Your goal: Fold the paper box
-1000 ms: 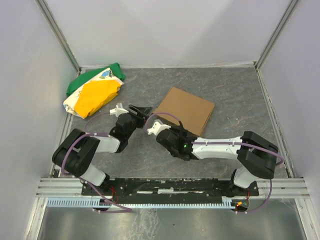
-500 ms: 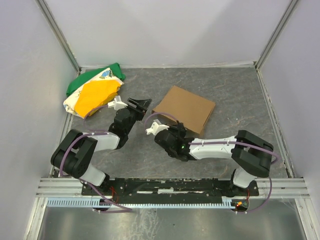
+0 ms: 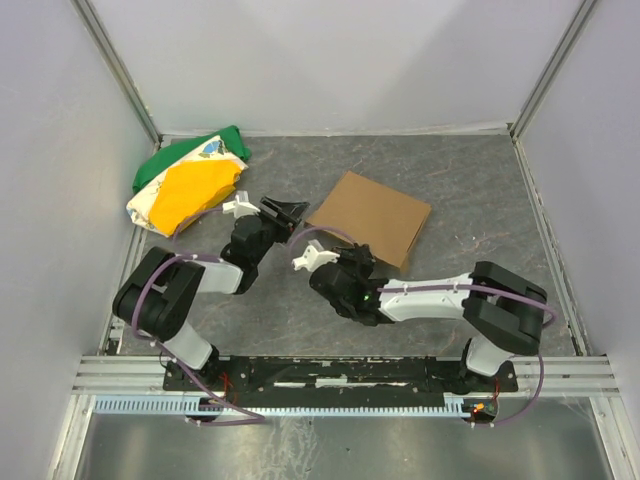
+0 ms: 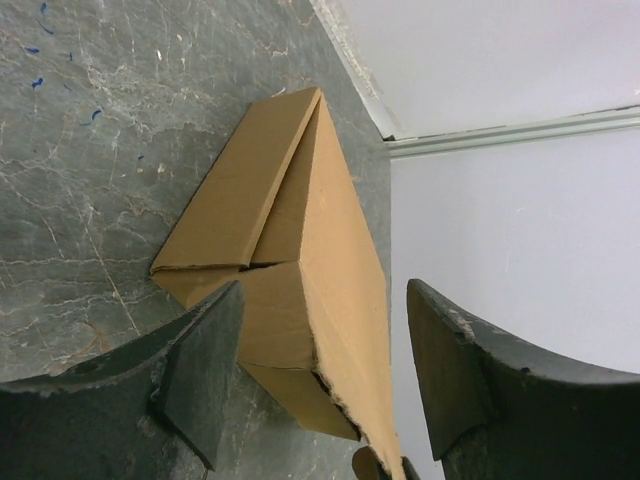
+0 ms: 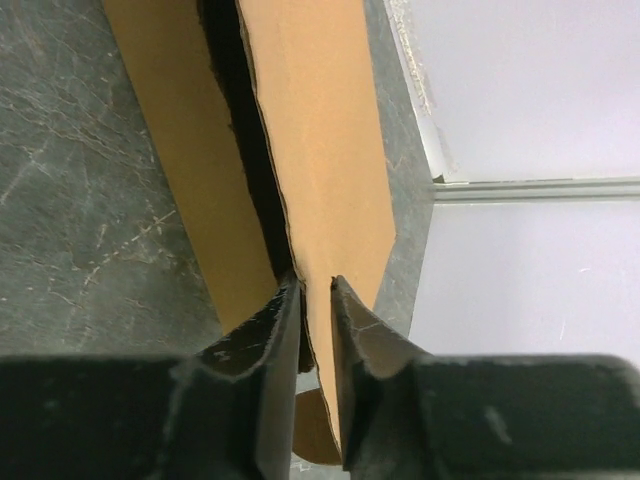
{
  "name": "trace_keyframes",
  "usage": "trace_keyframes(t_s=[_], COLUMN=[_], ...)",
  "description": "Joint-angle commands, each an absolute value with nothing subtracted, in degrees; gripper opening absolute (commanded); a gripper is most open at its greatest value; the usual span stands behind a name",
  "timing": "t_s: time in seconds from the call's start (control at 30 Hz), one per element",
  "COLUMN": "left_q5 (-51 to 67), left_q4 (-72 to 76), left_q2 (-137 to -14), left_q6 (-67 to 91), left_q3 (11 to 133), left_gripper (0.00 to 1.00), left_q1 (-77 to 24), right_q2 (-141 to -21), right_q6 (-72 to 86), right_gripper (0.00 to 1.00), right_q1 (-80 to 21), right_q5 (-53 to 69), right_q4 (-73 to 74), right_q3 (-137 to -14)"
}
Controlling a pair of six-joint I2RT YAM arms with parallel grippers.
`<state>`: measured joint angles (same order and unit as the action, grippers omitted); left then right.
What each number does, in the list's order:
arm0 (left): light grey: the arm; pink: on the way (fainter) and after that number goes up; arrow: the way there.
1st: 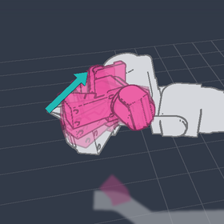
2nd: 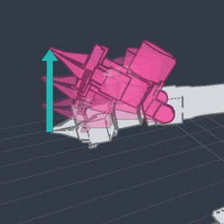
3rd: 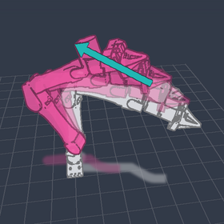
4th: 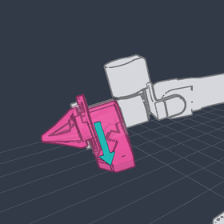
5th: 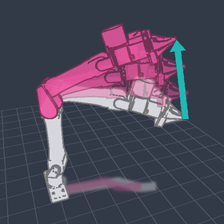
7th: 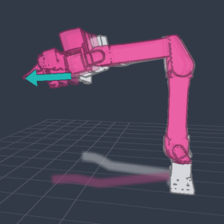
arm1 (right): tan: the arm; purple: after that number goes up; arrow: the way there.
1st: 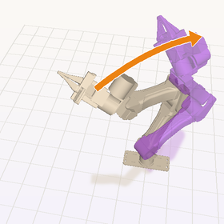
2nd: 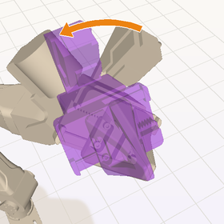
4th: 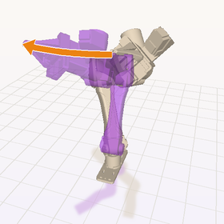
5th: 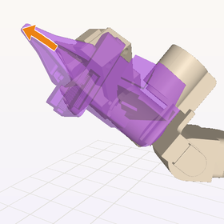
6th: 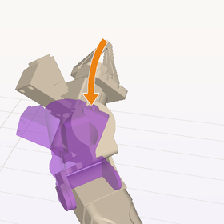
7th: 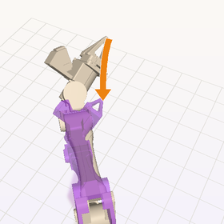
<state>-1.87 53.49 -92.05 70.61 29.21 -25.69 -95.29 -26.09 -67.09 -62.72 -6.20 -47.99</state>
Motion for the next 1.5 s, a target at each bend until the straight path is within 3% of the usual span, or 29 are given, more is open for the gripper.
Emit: trace_keyframes(t_s=[0.0, 0.13, 0.2, 0.23, 0.37, 0.5, 0.67, 0.8, 1.23, 1.47], left_q5=[0.20, -0.14, -0.88, -1.67, -3.02, 13.04, 30.70, 34.24, 35.79, 32.76], left_q4=[56.16, 47.09, 41.28, 37.88, 24.54, 18.91, 17.18, 14.72, 22.96, 22.96], left_q2=[-89.80, -84.26, -81.60, -80.73, -84.01, -99.38, -114.61, -118.72, -115.49, -107.12], left_q6=[67.58, 60.93, 56.74, 54.84, 46.46, 43.49, 45.65, 44.91, 44.76, 43.42], left_q3=[30.03, 31.78, 34.01, 35.94, 47.04, 62.76, 77.85, 82.39, 71.06, 61.76], left_gripper=[0.73, 0.75, 0.76, 0.78, 0.83, 0.82, 0.78, 0.78, 0.83, 0.82], left_q1=[-24.19, -23.62, -23.62, -23.51, -22.10, -17.51, -14.98, -15.13, -18.20, -19.34], right_q2=[-86.47, -75.42, -69.42, -66.70, -59.71, -62.47, -72.16, -78.55, -89.25, -94.52], right_q6=[-16.94, -4.93, 3.79, 8.90, 25.99, 34.47, 35.55, 38.12, 42.52, 40.49], right_gripper=[0.32, 0.41, 0.68, 0.76, 0.85, 0.99, 1.00, 0.99, 0.99, 0.99], right_q1=[-67.50, -67.39, -66.66, -65.71, -56.64, -41.37, -29.14, -19.88, -12.92, -12.92], right_q5=[-63.82, -60.20, -60.77, -60.81, -53.02, -37.10, -21.61, -7.35, 10.44, 12.58], right_q4=[-1.87, 4.40, 7.45, 10.49, 26.13, 36.75, 38.51, 34.77, 19.48, 19.40], right_q3=[-47.75, -45.35, -43.79, -43.66, -48.12, -56.02, -61.48, -61.26, -57.43, -62.20])
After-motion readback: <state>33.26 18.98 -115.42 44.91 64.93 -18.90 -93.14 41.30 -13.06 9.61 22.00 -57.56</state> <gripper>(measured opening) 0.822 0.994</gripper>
